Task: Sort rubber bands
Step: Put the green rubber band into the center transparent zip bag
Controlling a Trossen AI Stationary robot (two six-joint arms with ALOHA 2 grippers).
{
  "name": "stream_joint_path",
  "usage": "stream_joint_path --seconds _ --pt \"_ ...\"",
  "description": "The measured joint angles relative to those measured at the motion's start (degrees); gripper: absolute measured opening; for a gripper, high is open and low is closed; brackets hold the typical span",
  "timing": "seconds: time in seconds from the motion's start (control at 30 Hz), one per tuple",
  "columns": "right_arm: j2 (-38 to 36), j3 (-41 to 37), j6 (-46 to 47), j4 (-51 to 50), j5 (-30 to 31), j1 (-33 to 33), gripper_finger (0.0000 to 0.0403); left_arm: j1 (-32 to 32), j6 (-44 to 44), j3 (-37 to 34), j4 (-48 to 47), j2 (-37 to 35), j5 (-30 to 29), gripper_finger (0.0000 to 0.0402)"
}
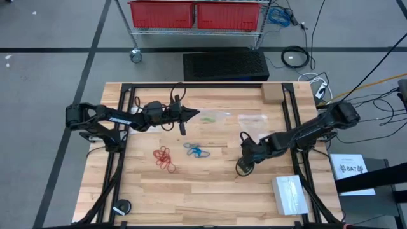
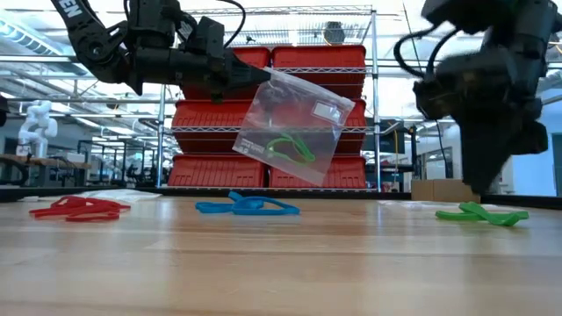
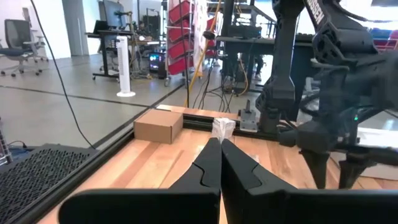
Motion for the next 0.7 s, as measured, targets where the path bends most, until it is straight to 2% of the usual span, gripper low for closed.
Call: stream_joint_path --seconds 0.27,0.33,0.5,0.7 --pt "4.89 0.0 -0.58 0.12 0.44 -0.52 0.0123 0.0 0.0 0.0 -0.26 -0.02 0.0 0.0" --pt "4.94 0.0 -1.03 0.37 1.25 -0.52 0.0102 0.0 0.0 0.0 -0.24 -0.01 0.0 0.0" --pt "4.19 0.15 -1.22 0.33 1.59 -0.52 0.0012 0.0 0.0 -0.01 -0.26 -0.01 0.0 0.0" --pt "1.63 2.62 -1.44 -2.77 2.64 -0.52 0.0011 0.0 -0.01 -0.02 -0.26 0.0 0.02 0.0"
